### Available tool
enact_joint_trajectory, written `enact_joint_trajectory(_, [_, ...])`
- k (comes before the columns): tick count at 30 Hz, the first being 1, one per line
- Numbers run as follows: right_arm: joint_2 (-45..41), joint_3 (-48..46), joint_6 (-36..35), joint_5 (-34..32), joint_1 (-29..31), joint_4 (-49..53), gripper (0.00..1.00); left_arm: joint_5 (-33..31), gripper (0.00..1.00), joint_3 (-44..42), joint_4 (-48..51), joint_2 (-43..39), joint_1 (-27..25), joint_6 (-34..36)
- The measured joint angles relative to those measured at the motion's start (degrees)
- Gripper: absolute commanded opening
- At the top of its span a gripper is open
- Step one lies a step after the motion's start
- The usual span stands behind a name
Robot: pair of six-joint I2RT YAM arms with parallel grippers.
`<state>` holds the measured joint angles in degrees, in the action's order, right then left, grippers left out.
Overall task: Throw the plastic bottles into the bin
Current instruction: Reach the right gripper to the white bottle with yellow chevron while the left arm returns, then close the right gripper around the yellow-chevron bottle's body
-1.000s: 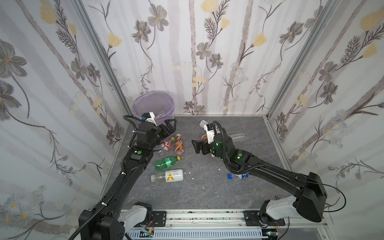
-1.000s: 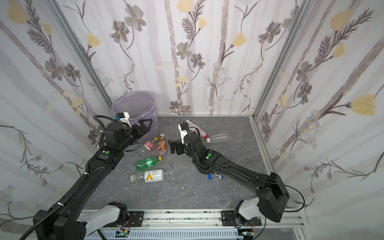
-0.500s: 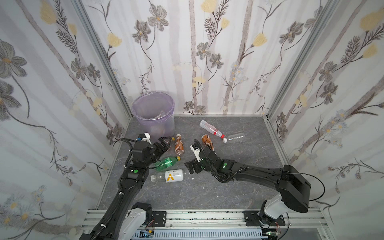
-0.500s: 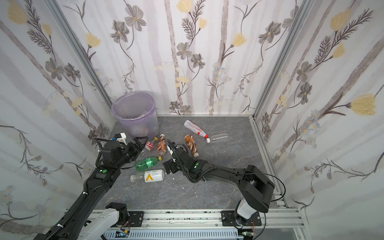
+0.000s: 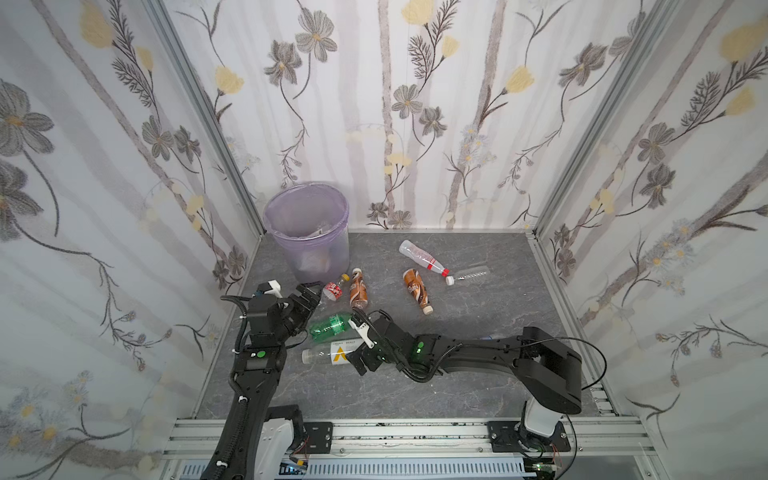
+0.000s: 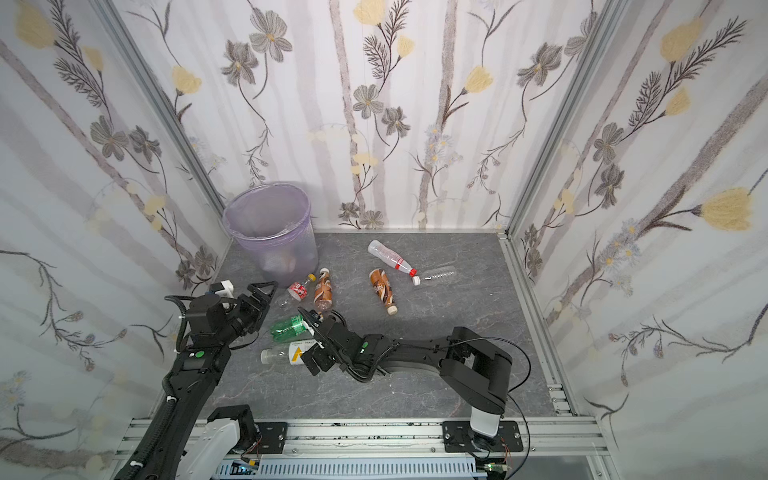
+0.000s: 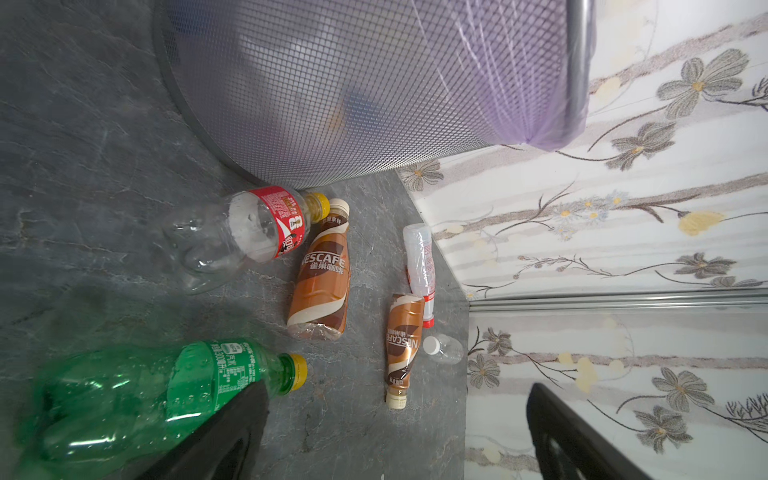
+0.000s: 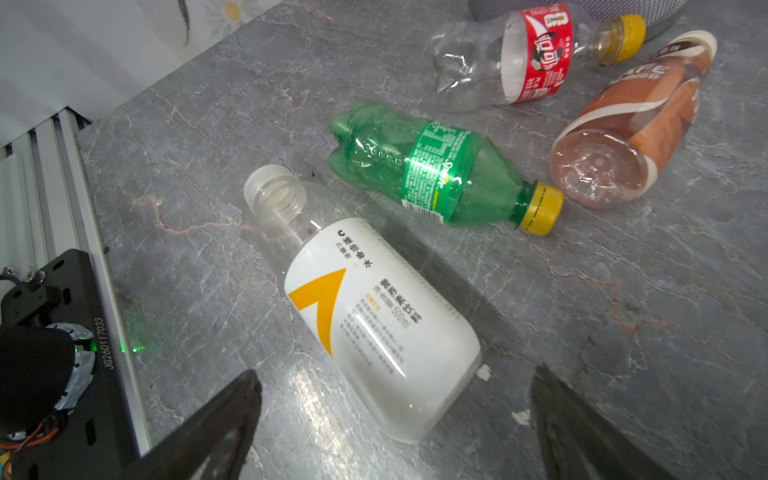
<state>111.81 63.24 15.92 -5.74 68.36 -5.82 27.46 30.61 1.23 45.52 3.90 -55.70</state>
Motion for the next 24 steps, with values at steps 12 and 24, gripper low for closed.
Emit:
enact_joint_trajectory(12, [8.74,8.57,-2.86,-1.25,0.68,0.9,1.0,3.65,1.0,-1.18,-0.15,-0.79,4.26,0.74])
enact_joint_trajectory(24, [13.03,10.34,-2.97,-1.25,0.98,0.87,1.0,6.32,1.0,-1.16,-0.15,1.55,8.55,1.75])
